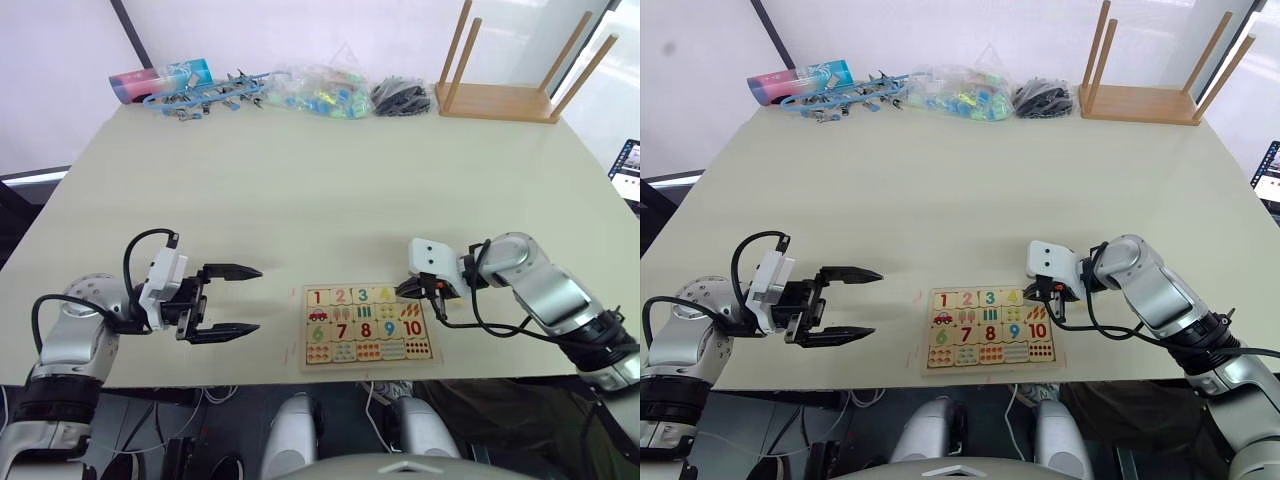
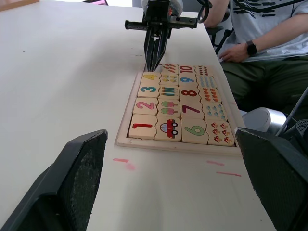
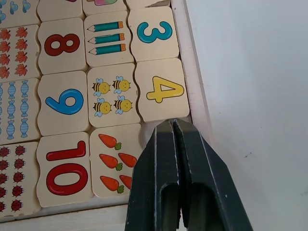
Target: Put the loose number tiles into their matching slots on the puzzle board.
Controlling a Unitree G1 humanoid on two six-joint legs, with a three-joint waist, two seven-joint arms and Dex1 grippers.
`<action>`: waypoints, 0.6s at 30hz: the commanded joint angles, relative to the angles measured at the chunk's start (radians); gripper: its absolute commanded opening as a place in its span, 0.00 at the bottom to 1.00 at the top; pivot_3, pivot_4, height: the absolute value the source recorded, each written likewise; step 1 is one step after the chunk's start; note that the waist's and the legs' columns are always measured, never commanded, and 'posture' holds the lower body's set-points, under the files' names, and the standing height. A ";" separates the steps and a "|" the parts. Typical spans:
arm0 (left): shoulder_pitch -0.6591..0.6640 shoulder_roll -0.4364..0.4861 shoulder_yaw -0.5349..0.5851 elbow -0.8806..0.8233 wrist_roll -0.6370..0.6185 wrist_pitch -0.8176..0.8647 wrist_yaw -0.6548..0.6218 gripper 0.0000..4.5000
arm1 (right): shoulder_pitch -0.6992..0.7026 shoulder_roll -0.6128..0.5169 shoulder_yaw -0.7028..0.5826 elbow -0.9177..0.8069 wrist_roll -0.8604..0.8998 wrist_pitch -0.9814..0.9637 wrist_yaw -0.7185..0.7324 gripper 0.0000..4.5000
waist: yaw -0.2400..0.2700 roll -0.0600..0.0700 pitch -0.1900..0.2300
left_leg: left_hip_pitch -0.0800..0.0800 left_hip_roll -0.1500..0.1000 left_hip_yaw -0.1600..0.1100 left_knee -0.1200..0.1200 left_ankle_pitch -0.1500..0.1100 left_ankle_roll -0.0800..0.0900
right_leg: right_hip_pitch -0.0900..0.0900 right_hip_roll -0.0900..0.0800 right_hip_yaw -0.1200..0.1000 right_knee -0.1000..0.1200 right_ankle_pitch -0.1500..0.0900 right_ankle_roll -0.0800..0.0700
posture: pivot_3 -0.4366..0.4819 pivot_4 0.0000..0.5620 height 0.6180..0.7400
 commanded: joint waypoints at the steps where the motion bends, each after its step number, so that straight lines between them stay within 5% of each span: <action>1: -0.001 0.012 0.024 -0.010 -0.013 -0.013 -0.031 1.00 | 0.007 -0.015 -0.023 -0.019 0.002 -0.010 0.005 0.01 | 0.000 0.000 0.000 | 0.000 0.000 0.000 0.000 0.000 0.000 | 0.000 0.000 0.000 0.000 0.000 0.000 | 0.48 0.27 0.99; 10: 0.030 -0.014 0.082 -0.030 -0.024 0.062 0.024 1.00 | 0.091 -0.033 -0.149 -0.059 0.056 -0.052 -0.041 0.01 | 0.001 0.000 0.000 | 0.000 0.000 0.000 0.000 0.000 0.000 | 0.000 0.000 0.000 0.000 0.000 0.000 | 0.48 0.27 0.99; 18: 0.095 -0.044 0.140 -0.072 0.002 0.110 0.158 1.00 | 0.284 0.002 -0.402 -0.150 0.185 -0.103 -0.149 0.01 | 0.007 -0.001 -0.001 | 0.000 0.000 0.000 0.000 0.000 0.000 | 0.001 0.000 0.000 0.000 0.000 0.000 | 0.48 0.27 0.99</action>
